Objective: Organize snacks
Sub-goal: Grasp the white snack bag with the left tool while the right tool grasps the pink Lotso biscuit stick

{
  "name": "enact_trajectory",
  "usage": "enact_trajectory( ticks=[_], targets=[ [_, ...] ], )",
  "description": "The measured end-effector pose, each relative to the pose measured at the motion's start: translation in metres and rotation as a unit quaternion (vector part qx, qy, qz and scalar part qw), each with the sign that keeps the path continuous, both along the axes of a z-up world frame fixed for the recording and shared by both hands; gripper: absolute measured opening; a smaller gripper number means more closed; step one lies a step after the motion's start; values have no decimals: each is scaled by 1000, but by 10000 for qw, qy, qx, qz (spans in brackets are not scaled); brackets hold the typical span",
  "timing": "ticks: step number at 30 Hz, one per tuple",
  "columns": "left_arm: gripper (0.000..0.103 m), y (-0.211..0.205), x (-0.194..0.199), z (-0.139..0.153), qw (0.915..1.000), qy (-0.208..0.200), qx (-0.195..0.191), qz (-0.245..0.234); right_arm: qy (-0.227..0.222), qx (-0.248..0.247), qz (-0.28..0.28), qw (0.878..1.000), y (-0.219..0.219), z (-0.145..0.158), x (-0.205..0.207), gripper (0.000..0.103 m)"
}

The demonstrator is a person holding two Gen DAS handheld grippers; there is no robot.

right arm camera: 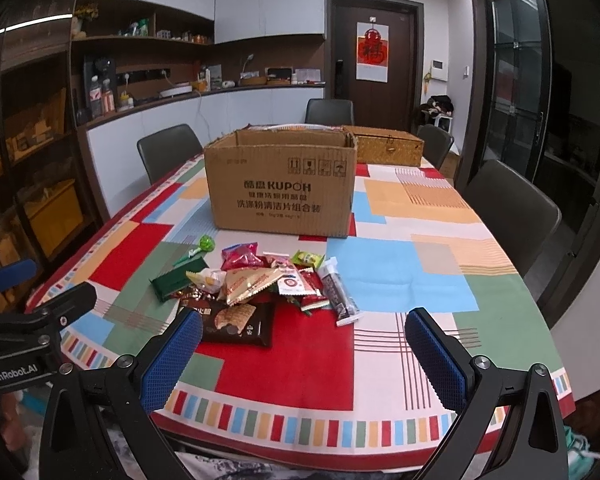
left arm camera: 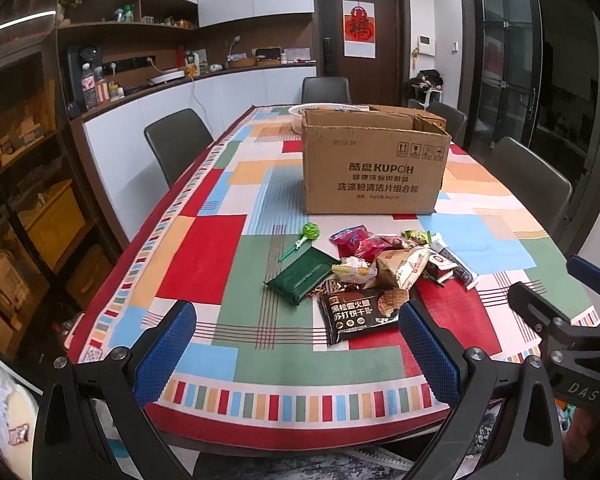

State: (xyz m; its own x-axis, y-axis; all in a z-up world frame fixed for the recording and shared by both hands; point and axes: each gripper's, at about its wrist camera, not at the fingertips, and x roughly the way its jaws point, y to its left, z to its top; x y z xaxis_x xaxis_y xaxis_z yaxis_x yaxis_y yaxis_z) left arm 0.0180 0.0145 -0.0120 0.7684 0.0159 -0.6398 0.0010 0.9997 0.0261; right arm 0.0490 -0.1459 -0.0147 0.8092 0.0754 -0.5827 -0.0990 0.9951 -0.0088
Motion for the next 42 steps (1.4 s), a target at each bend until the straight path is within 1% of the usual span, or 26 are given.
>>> enact_trajectory(
  ticks=[10,15,19,22,27,31,33,38,40,42],
  targets=[
    [102,0,34,-9,9993,190,-105,-312,250,-188,287,9991,16,-8,33,103],
    [97,-7,53,-13,9984,289,-114,-470,427,-114,281,9986,14,-13,53,102],
    [95,-16,71,-20,9973,460,-47,-572,624,-31,216,9978,7,-20,71,99],
    [90,-22,83,-25,9961,613,-15,-630,790,50,180,9967,1,-26,83,94],
    [80,-29,102,-33,9943,796,-5,-712,1055,140,217,9941,-4,-37,103,88],
    [78,-33,118,-37,9931,888,24,-771,1195,249,241,9922,-8,-42,120,81],
    [74,-34,126,-40,9923,945,14,-802,1264,293,255,9912,-9,-45,129,78],
    [67,-35,145,-49,9898,1122,-109,-871,1505,425,350,9871,-9,-53,149,66],
    [65,-34,152,-55,9871,1281,-249,-930,1633,506,432,9843,-8,-57,158,63],
    [61,-34,158,-61,9840,1448,-371,-967,1714,501,512,9826,-5,-60,166,62]
  ],
)
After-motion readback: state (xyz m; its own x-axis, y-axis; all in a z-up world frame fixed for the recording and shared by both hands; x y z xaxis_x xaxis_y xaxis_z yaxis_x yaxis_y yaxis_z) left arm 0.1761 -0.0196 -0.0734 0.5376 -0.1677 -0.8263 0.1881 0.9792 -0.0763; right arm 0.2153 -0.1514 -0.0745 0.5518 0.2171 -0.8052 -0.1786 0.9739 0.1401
